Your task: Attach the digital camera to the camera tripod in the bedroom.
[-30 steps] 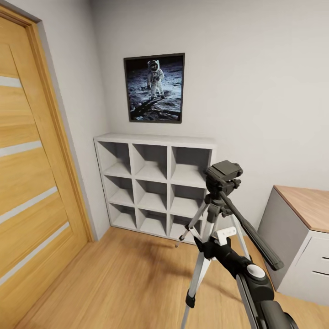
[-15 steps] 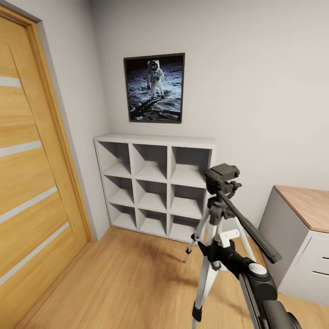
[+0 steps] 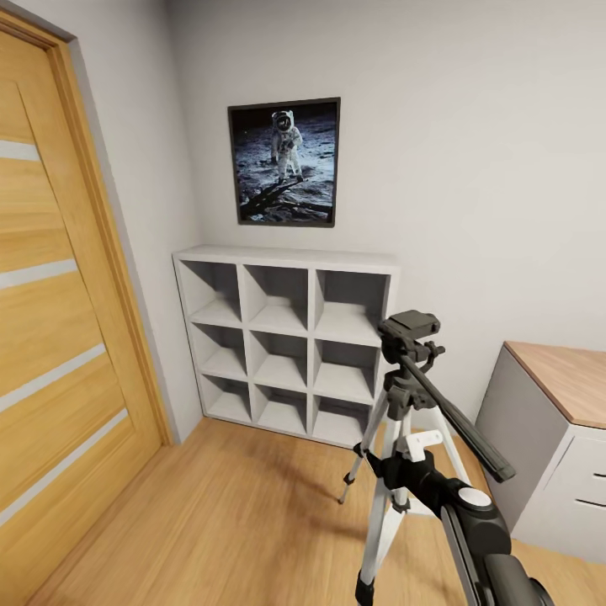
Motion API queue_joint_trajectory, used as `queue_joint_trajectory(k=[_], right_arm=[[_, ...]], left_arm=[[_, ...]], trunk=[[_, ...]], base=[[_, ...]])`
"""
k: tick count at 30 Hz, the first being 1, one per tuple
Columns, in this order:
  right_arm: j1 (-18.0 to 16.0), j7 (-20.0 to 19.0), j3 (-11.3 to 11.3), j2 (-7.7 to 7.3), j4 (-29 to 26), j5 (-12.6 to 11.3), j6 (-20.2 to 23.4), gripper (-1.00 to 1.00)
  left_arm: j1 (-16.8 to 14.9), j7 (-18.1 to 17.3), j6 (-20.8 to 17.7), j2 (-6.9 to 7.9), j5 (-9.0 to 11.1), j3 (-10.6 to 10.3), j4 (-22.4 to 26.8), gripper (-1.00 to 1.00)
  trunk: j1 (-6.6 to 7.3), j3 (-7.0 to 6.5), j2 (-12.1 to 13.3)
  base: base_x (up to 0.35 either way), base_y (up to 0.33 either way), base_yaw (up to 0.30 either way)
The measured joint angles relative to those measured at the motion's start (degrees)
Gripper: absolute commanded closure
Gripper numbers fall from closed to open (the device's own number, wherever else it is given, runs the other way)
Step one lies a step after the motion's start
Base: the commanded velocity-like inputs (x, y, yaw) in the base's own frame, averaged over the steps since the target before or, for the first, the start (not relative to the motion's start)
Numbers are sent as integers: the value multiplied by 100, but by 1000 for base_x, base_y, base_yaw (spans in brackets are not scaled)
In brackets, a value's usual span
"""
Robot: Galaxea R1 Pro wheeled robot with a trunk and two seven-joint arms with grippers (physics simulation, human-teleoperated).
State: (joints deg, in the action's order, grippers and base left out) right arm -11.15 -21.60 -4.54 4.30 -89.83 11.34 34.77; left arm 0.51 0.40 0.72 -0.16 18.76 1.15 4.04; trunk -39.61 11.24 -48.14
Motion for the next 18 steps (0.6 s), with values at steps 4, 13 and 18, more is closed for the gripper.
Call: queue_joint_trajectory(k=[4,13,18], right_arm=[[3,-2,5,-4,0,-406,42,100],[3,64,10,-3,0,-516,-55,100],[4,78,10,-5,0,-512,-76,100]], left_arm=[[-1,0,0,-2,0,-1,-1,-100],[-3,0,0,-8,0,-1,-1,-100],[-1,0,0,-9,-7,-3,-1,-100]], trunk=[[0,1,1],[0,1,1],[0,1,1]], base=[[0,0,0],[0,0,0],[11,0,0]])
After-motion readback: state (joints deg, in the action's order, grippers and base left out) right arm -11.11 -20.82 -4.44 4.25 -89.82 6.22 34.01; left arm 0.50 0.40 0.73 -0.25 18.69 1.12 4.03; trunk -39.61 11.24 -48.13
